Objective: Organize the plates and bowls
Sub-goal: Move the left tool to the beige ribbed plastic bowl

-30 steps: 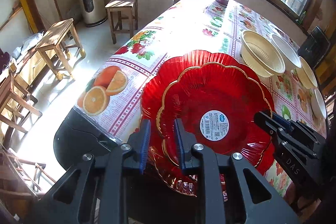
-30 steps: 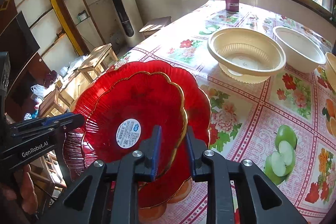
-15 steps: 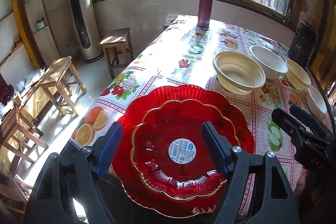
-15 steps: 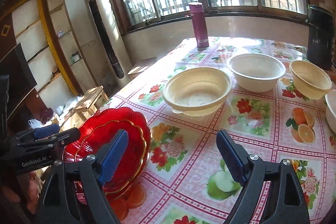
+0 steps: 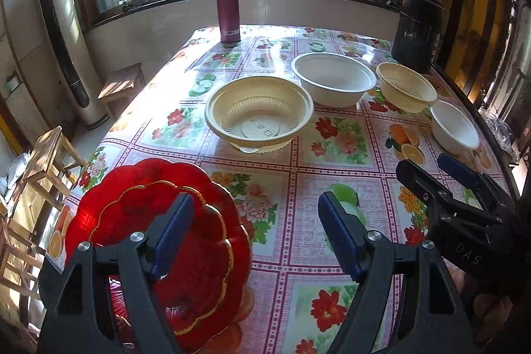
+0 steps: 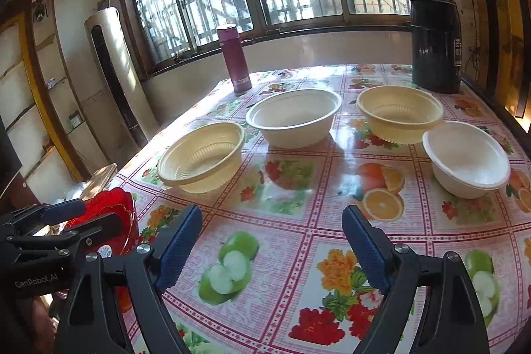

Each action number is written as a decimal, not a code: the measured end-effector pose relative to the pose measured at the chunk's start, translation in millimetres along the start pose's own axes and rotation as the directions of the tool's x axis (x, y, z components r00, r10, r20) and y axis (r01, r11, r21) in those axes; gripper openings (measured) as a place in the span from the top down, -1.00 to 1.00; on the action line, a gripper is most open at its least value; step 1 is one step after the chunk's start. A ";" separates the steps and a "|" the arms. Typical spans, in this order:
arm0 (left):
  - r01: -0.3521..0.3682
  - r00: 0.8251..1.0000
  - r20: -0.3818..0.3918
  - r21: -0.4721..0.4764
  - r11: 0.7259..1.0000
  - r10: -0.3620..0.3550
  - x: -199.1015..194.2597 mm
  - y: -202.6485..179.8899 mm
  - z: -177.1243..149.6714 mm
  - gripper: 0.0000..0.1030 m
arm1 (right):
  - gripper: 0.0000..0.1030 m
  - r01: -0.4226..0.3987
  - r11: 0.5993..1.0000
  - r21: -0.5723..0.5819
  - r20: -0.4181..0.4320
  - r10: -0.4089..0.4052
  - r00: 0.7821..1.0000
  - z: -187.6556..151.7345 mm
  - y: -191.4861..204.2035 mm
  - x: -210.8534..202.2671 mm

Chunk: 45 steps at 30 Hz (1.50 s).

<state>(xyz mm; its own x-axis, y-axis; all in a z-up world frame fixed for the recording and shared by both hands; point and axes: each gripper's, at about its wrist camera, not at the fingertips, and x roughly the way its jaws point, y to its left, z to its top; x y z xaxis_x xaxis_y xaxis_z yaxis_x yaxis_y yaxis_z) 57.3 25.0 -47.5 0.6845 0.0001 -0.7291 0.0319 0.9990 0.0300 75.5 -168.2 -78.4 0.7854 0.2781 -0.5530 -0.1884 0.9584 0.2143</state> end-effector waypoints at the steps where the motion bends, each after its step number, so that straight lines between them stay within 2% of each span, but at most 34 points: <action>1: 0.009 1.000 -0.007 0.007 1.000 -0.009 3.6 -8.1 2.1 -0.51 | -0.71 0.010 1.000 0.000 0.004 -0.010 1.000 -0.7 -6.2 -2.8; 8: 0.093 0.991 -0.104 0.070 0.993 -0.085 26.2 -58.7 0.2 -0.50 | -0.76 0.089 0.994 0.060 -0.017 -0.089 0.996 -7.7 -63.4 -19.7; 10: 0.153 0.980 -0.141 0.067 0.986 -0.143 30.3 -71.4 -3.2 -0.50 | -0.78 0.107 0.991 0.081 -0.014 -0.107 0.994 -9.1 -80.4 -27.6; 12: 0.216 0.961 -0.184 0.038 0.976 -0.206 35.5 -80.7 -4.0 -0.51 | -0.85 0.126 0.987 0.101 -0.005 -0.126 0.992 -10.6 -97.4 -37.2; 15: 0.267 0.939 -0.227 0.015 0.964 -0.257 42.0 -97.2 -3.2 -0.56 | -0.97 0.144 0.981 0.131 0.007 -0.146 0.989 -12.1 -123.3 -51.3; 16: 0.278 0.935 -0.233 0.015 0.961 -0.267 43.0 -103.6 -2.5 -0.62 | -0.98 0.138 0.980 0.145 0.006 -0.140 0.990 -12.2 -132.5 -54.8; 20: 0.323 0.921 -0.244 0.040 0.945 -0.305 46.8 -132.3 4.5 -0.65 | -1.00 0.078 0.963 0.257 -0.014 -0.077 0.997 -12.2 -168.3 -60.6; 22: 0.331 0.921 -0.236 0.053 0.942 -0.311 48.0 -143.5 9.0 -0.68 | -1.00 0.065 0.949 0.307 -0.014 -0.064 0.998 -11.4 -185.2 -63.2; 25: 0.341 0.919 -0.224 0.044 0.939 -0.323 51.3 -153.9 19.2 -0.73 | -1.00 0.087 0.935 0.343 -0.004 -0.091 0.996 -6.8 -203.0 -67.7; 26: 0.346 0.919 -0.214 0.037 0.937 -0.331 53.0 -154.9 23.4 -0.77 | -1.00 0.096 0.933 0.347 -0.001 -0.102 0.995 -3.5 -207.6 -69.0; 28: 0.347 0.921 -0.199 0.028 0.937 -0.335 55.8 -159.7 31.3 -1.00 | -1.00 0.115 0.931 0.345 0.005 -0.125 0.992 6.8 -214.7 -70.4; 33: 0.350 0.923 -0.170 0.003 0.937 -0.344 60.5 -168.3 50.6 -1.00 | -1.00 0.125 0.919 0.375 0.064 -0.160 0.985 41.8 -232.8 -74.6; 36: 0.353 0.924 -0.155 0.003 0.936 -0.349 56.8 -167.8 57.1 -1.00 | -1.00 0.085 0.908 0.409 0.147 -0.157 0.977 66.6 -231.7 -79.9; 40: 0.323 0.937 -0.141 0.000 0.946 -0.320 47.2 -144.4 63.0 -1.00 | -1.00 -0.038 0.917 0.398 0.221 -0.055 0.974 90.0 -200.8 -68.7; 42: 0.293 0.948 -0.126 -0.011 0.956 -0.292 38.5 -119.8 66.3 -1.00 | -1.00 -0.096 0.923 0.373 0.202 0.020 0.979 98.4 -177.0 -50.2; 45: 0.232 0.964 -0.122 -0.040 0.972 -0.236 26.0 -70.4 73.6 -1.00 | -1.00 -0.209 0.905 0.369 0.155 0.162 0.975 106.4 -142.8 -17.7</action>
<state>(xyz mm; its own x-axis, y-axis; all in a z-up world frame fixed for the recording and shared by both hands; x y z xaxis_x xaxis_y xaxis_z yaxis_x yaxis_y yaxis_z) 126.4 -48.5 -18.2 0.5638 -0.2300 -0.7932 0.1608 0.9726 -0.1678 151.2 -316.8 -13.6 0.8263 0.4161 -0.3797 -0.1168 0.7860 0.6071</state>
